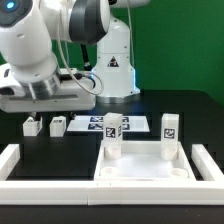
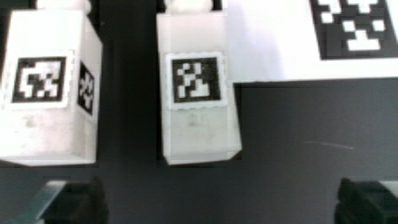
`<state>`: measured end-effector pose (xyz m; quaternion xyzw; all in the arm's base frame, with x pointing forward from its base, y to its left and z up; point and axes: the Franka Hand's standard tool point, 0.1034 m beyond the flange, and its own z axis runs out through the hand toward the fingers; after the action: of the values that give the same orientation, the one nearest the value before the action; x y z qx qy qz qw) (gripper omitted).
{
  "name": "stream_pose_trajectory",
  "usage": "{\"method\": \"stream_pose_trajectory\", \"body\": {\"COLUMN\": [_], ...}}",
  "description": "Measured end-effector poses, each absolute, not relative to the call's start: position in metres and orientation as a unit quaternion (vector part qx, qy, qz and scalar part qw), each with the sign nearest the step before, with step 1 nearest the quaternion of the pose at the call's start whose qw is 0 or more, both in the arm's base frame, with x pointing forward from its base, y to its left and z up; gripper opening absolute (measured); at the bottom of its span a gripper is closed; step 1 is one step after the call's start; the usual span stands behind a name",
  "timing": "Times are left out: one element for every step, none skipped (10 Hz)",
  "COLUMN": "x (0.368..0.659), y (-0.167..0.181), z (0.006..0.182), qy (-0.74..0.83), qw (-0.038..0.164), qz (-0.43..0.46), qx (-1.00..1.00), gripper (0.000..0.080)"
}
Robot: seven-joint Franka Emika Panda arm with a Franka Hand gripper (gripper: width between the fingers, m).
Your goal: Assemble square table
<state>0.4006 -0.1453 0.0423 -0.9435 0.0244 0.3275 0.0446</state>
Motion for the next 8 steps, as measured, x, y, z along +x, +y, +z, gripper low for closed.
{"method": "stream_pose_trajectory", "body": {"x": [0.396,0.401,0.404,0.404,0.404,0.404,0.405,0.405], "y": [-0.142,-0.143,-0.140,-0.138,-0.136,-0.136,-0.135,-0.134], "z": [0.042,0.033,0.027,0.027,0.027,0.027,0.027,0.027], "qy": [0.019,-0.002,-0.015,-0.029,-0.029,-0.032,-0.035,-0.037], "qw": [0.049,0.032,0.030,0.035,0.038,0.039,0.039,0.040], "qz": [0.377,0.407,0.411,0.410,0.410,0.410,0.410,0.410], "qx": [-0.925,-0.913,-0.911,-0.911,-0.911,-0.911,-0.911,-0.910], "gripper": [0.0649,0.0649,0.0649,0.0649,0.0649,0.0649,0.0649,0.0649]}}
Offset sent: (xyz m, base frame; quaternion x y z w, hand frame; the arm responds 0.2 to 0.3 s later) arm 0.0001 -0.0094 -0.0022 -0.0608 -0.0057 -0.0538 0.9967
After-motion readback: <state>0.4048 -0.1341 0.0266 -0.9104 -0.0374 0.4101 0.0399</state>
